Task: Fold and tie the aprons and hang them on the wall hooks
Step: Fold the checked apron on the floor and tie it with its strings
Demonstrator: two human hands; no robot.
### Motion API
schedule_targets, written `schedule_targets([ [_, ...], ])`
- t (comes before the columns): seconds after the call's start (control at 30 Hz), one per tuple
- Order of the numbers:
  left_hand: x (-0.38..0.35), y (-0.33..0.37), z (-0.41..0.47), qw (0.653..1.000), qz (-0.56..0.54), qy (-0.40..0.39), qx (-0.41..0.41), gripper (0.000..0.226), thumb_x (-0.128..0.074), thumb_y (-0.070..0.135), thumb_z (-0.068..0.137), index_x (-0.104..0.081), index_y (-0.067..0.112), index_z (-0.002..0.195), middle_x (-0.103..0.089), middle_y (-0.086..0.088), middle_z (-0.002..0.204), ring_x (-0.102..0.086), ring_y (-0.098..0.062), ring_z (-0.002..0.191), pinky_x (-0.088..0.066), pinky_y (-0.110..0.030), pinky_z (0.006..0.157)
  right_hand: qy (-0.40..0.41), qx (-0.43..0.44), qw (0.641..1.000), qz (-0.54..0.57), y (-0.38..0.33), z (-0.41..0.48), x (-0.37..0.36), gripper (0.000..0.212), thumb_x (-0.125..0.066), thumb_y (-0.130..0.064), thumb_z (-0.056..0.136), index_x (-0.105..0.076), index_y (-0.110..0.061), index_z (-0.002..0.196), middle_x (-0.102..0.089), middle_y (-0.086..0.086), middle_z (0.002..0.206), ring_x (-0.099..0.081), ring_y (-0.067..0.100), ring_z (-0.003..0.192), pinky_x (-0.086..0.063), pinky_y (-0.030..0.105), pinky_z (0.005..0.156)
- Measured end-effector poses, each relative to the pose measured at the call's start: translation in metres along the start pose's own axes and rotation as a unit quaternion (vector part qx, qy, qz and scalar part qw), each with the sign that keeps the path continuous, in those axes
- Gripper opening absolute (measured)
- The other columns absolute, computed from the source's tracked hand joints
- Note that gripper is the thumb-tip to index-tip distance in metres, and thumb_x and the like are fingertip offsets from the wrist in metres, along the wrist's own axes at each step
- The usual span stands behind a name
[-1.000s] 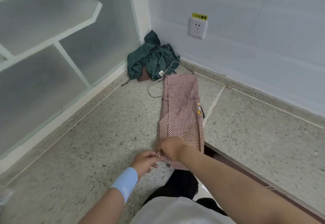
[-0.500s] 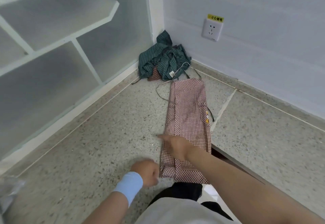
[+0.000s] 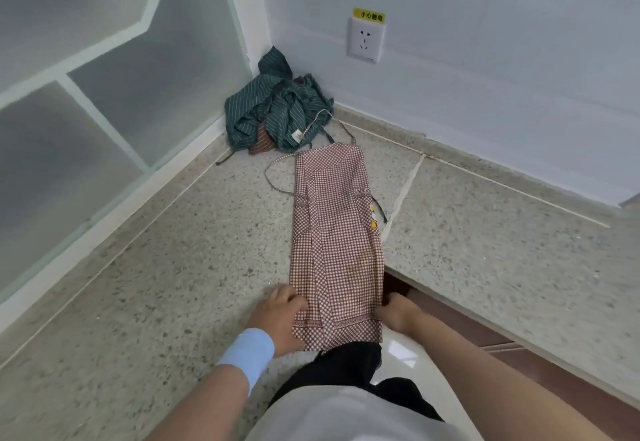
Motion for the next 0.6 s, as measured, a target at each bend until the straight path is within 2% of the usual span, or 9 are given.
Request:
schedule_targets([
  [0.03, 0.002, 0.001, 0.001, 1.0, -0.003, -0.002, -0.001, 0.064, -0.07, 0.053, 0.068, -0.048, 0.032, 0.124, -0.031, 0.007, 0.134, -0.029, -0.015, 0.127, -0.038, -0.034, 0.103, -0.01, 0.005, 0.999, 0.037, 0.001, 0.002, -0.004, 0.058, -0.065, -0.036, 0.087, -0.051, -0.005, 0.134, -0.059, 0.008, 0.132, -0.057, 0.018, 0.107, -0.045, 0.024, 0.083],
  [0.07, 0.007, 0.005, 0.001, 1.0, -0.007, 0.007, -0.002, 0.062, -0.068, 0.055, 0.07, -0.049, 0.031, 0.124, -0.033, 0.007, 0.132, -0.031, -0.015, 0.125, -0.039, -0.034, 0.103, -0.016, 0.016, 0.998, 0.056, 0.0, 0.001, -0.004, 0.047, -0.067, -0.034, 0.087, -0.058, -0.007, 0.125, -0.062, 0.007, 0.127, -0.059, 0.014, 0.1, -0.045, 0.02, 0.076],
  [0.13, 0.016, 0.013, 0.004, 0.999, -0.022, 0.048, -0.006, 0.058, -0.066, 0.057, 0.073, -0.051, 0.028, 0.121, -0.038, 0.008, 0.125, -0.035, -0.013, 0.12, -0.041, -0.034, 0.101, -0.029, 0.027, 0.996, 0.075, -0.001, -0.001, -0.004, 0.018, -0.066, -0.029, 0.09, -0.065, -0.011, 0.09, -0.068, 0.004, 0.102, -0.059, 0.008, 0.077, -0.045, 0.017, 0.059],
  [0.17, 0.021, 0.019, 0.006, 0.997, -0.03, 0.066, -0.014, 0.057, -0.065, 0.058, 0.075, -0.05, 0.029, 0.121, -0.038, 0.01, 0.123, -0.036, -0.012, 0.117, -0.042, -0.034, 0.1, -0.035, 0.034, 0.995, 0.082, -0.005, -0.003, -0.003, 0.019, -0.065, -0.028, 0.091, -0.064, -0.012, 0.081, -0.069, 0.002, 0.091, -0.06, 0.008, 0.07, -0.046, 0.017, 0.055],
  [0.23, 0.03, 0.038, 0.009, 0.994, -0.048, 0.084, -0.046, 0.062, -0.067, 0.06, 0.074, -0.047, 0.03, 0.125, -0.038, 0.012, 0.123, -0.036, -0.009, 0.117, -0.042, -0.033, 0.101, -0.064, 0.031, 0.992, 0.105, -0.014, -0.01, 0.003, 0.016, -0.061, -0.029, 0.09, -0.065, -0.013, 0.089, -0.071, 0.001, 0.089, -0.069, 0.014, 0.071, -0.055, 0.024, 0.063],
  [0.3, 0.035, 0.059, 0.012, 0.992, -0.065, 0.073, -0.075, 0.082, -0.069, 0.068, 0.066, -0.04, 0.031, 0.133, -0.036, 0.014, 0.129, -0.033, -0.008, 0.121, -0.038, -0.03, 0.105, -0.107, 0.021, 0.981, 0.158, -0.025, -0.018, 0.012, 0.022, -0.053, -0.025, 0.09, -0.063, -0.013, 0.106, -0.075, 0.004, 0.094, -0.074, 0.02, 0.077, -0.06, 0.033, 0.074],
  [0.43, 0.047, 0.091, 0.019, 0.992, -0.087, 0.064, -0.071, 0.115, -0.07, 0.075, 0.05, -0.018, 0.035, 0.145, -0.028, 0.013, 0.142, -0.029, -0.008, 0.13, -0.032, -0.033, 0.112, -0.157, 0.034, 0.946, 0.283, -0.054, -0.029, 0.041, 0.021, -0.05, -0.024, 0.092, -0.063, -0.012, 0.103, -0.073, 0.006, 0.089, -0.07, 0.019, 0.074, -0.054, 0.03, 0.068],
  [0.5, 0.058, 0.098, 0.023, 0.987, -0.13, 0.075, -0.052, 0.109, -0.073, 0.067, 0.057, -0.019, 0.035, 0.146, -0.03, 0.014, 0.143, -0.033, -0.007, 0.128, -0.036, -0.031, 0.109, -0.166, 0.05, 0.928, 0.331, -0.068, -0.031, 0.057, 0.02, -0.052, -0.026, 0.092, -0.063, -0.013, 0.103, -0.071, 0.007, 0.095, -0.07, 0.021, 0.081, -0.053, 0.029, 0.067],
  [0.6, 0.079, 0.097, 0.034, 0.97, -0.211, 0.119, 0.026, 0.059, -0.067, 0.032, 0.085, -0.041, 0.028, 0.138, -0.055, 0.008, 0.128, -0.055, -0.013, 0.111, -0.049, -0.032, 0.094, -0.177, 0.081, 0.915, 0.354, -0.083, -0.035, 0.079, 0.022, -0.052, -0.029, 0.096, -0.066, -0.014, 0.105, -0.074, 0.006, 0.097, -0.072, 0.018, 0.079, -0.05, 0.028, 0.066],
])
Point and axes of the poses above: each hand's wrist, its own z-axis towards the middle knuckle, its own x-axis out of the back of the hand, y = z × x, the point moved 2 cm from there along z, towards the middle knuckle
